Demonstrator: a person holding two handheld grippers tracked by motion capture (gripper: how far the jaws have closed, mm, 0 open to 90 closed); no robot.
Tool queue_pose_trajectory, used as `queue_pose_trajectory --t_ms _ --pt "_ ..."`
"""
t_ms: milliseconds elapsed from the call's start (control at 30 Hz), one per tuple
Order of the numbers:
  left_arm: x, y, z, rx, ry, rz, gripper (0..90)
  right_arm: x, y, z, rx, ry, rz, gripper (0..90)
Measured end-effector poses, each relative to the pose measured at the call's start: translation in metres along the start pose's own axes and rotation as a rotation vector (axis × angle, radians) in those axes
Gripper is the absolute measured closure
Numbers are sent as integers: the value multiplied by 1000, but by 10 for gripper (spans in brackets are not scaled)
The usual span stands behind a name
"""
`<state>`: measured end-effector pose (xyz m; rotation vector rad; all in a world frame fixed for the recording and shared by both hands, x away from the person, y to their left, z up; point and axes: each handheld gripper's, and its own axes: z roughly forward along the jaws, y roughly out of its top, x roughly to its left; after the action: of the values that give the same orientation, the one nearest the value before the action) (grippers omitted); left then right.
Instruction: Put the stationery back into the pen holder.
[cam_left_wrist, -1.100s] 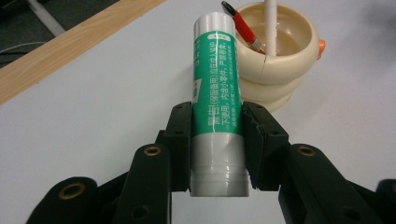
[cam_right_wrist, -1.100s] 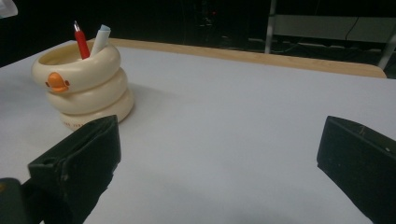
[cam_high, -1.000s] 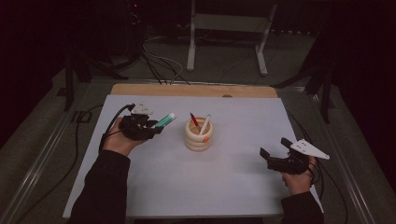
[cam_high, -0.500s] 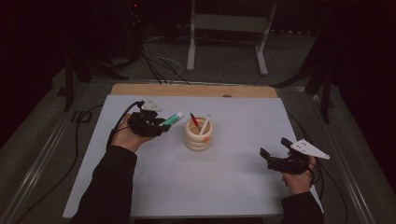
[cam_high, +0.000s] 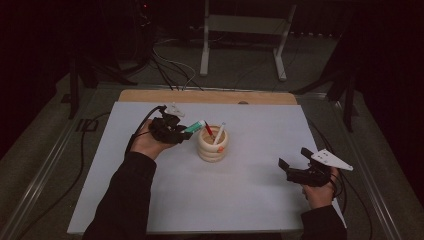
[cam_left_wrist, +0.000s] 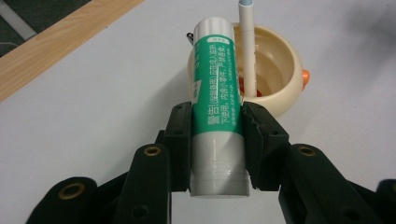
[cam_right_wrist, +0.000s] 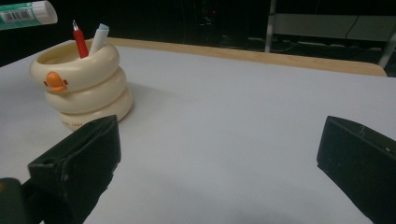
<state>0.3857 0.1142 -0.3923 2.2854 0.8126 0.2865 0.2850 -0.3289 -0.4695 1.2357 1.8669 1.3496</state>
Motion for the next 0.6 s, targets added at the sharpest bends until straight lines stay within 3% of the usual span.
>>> queue_pose_trajectory --t_ms 600 --pt "-8 16 23 44 -17 20 659 -1 0 0 -2 2 2 0"
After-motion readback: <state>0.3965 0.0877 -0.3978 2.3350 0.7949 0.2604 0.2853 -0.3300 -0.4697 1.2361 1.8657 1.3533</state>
